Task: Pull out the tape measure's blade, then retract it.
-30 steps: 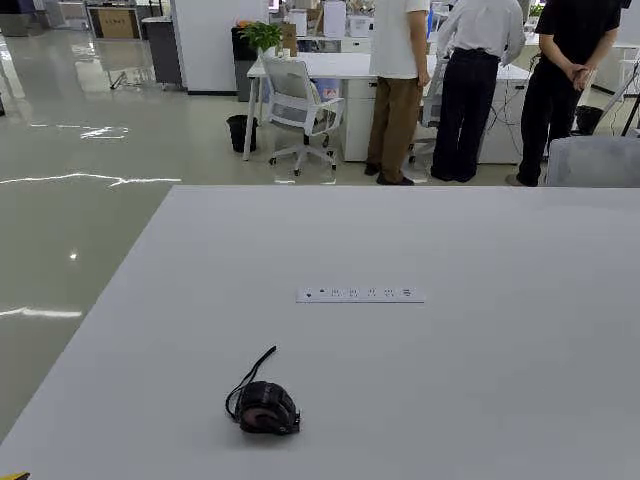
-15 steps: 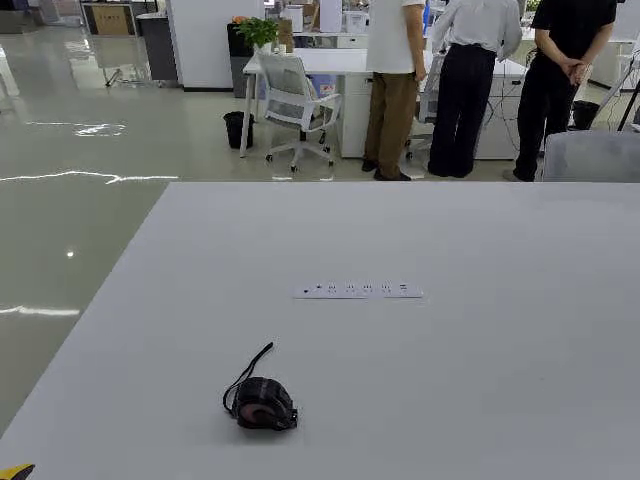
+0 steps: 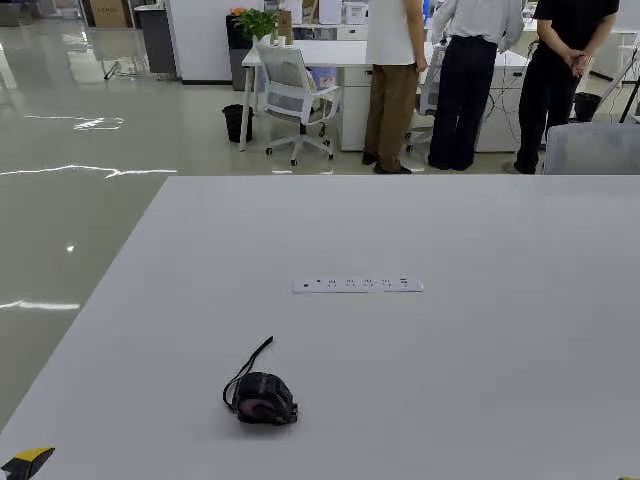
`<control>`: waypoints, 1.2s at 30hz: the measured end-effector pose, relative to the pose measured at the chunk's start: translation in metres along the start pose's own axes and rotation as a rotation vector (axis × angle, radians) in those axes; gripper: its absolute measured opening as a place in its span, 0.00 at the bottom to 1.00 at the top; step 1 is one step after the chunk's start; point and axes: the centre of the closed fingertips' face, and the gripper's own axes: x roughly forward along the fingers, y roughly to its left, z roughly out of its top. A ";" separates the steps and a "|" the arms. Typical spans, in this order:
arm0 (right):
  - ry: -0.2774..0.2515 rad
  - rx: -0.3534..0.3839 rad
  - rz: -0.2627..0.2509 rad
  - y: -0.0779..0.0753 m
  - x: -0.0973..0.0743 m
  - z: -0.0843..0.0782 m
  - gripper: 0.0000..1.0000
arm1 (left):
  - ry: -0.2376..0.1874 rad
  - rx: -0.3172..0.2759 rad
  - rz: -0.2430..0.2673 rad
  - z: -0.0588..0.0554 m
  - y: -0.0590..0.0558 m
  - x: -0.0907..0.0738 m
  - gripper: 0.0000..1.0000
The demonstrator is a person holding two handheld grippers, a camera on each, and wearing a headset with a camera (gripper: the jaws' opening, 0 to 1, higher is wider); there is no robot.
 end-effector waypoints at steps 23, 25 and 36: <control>-0.003 -0.082 0.061 0.000 0.030 0.037 0.98 | -0.030 0.108 -0.103 0.064 -0.011 0.044 0.96; -0.001 -0.093 0.065 0.001 0.032 0.039 0.97 | -0.028 0.113 -0.108 0.066 -0.012 0.048 0.96; -0.020 -0.100 0.086 0.008 0.041 0.053 0.98 | -0.042 0.166 -0.131 0.087 -0.011 0.059 0.98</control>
